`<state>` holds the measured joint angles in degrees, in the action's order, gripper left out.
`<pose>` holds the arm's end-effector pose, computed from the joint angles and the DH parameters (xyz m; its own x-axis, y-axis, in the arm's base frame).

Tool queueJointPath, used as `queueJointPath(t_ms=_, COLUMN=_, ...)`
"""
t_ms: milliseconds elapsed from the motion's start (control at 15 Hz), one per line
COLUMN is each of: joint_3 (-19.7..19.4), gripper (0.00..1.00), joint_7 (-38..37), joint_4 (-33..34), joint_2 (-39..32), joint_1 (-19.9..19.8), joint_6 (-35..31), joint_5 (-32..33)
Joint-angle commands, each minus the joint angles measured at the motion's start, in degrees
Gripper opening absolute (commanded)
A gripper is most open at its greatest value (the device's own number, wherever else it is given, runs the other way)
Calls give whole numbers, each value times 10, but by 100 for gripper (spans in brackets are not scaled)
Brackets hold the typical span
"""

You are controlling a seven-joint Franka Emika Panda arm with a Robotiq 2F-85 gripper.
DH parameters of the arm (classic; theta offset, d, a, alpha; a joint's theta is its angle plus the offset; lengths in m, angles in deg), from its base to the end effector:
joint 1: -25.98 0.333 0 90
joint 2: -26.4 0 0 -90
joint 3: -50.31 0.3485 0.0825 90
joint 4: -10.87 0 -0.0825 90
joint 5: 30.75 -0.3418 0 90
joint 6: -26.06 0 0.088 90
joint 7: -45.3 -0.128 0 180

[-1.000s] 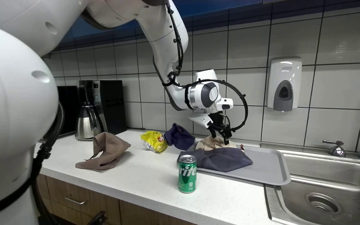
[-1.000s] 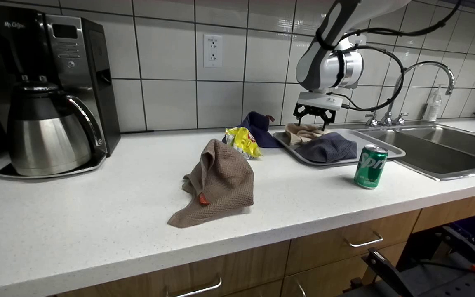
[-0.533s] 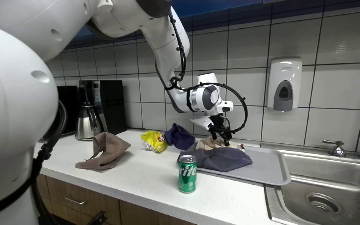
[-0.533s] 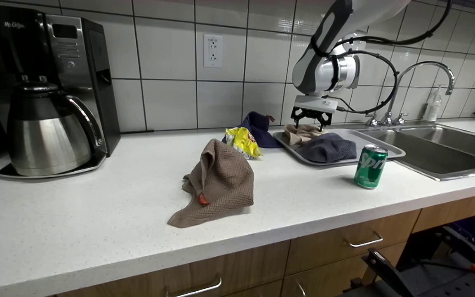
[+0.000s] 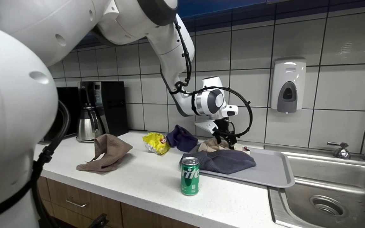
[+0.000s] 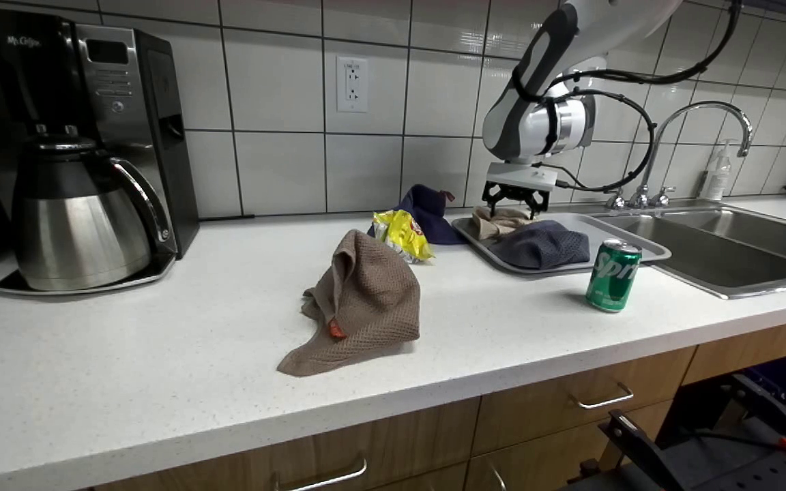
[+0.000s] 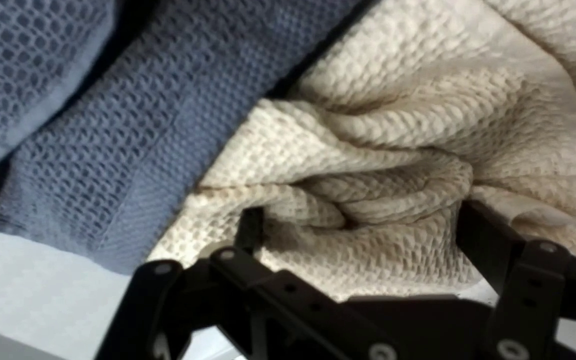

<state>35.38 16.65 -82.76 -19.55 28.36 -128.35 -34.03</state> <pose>0.7018 -0.1226 0.2225 0.7476 -0.5856 0.3134 -0.6159 -0.7878 -0.0029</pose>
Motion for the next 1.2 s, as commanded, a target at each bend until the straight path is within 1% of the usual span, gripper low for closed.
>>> queueJointPath(t_ms=0, joint_3=4, gripper=74, joint_7=-2, joint_4=25, joint_2=-11, joint_1=-9, joint_6=25, joint_5=-10)
queueJointPath(t_ms=200, joint_3=3, gripper=49, joint_7=-2, joint_4=23, joint_2=-9, joint_1=-10, joint_6=24, joint_5=-10)
queueJointPath(t_ms=267, joint_3=3, gripper=42, joint_7=-2, joint_4=23, joint_2=-8, joint_1=-11, joint_6=24, joint_5=-10)
queueJointPath(t_ms=333, joint_3=2, gripper=33, joint_7=-2, joint_4=21, joint_2=-7, joint_1=-11, joint_6=23, joint_5=-9)
queueJointPath(t_ms=400, joint_3=2, gripper=27, joint_7=-2, joint_4=20, joint_2=-6, joint_1=-11, joint_6=23, joint_5=-9)
queueJointPath(t_ms=467, joint_3=1, gripper=18, joint_7=-3, joint_4=18, joint_2=-5, joint_1=-11, joint_6=22, joint_5=-9)
queueJointPath(t_ms=600, joint_3=0, gripper=5, joint_7=-3, joint_4=15, joint_2=-2, joint_1=-10, joint_6=21, joint_5=-8)
queueJointPath(t_ms=667, joint_3=0, gripper=1, joint_7=-3, joint_4=13, joint_2=-1, joint_1=-10, joint_6=21, joint_5=-8)
queueJointPath(t_ms=733, joint_3=-1, gripper=0, joint_7=-3, joint_4=11, joint_2=2, joint_1=-10, joint_6=19, joint_5=-8)
queueJointPath(t_ms=800, joint_3=-1, gripper=4, joint_7=-3, joint_4=9, joint_2=4, joint_1=-10, joint_6=19, joint_5=-7)
queueJointPath(t_ms=867, joint_3=-1, gripper=1, joint_7=-3, joint_4=6, joint_2=8, joint_1=-9, joint_6=18, joint_5=-7)
queueJointPath(t_ms=933, joint_3=-2, gripper=3, joint_7=-3, joint_4=1, joint_2=12, joint_1=-8, joint_6=15, joint_5=-7)
queueJointPath(t_ms=1133, joint_3=-2, gripper=3, joint_7=-4, joint_4=-13, joint_2=28, joint_1=-5, joint_6=11, joint_5=-7)
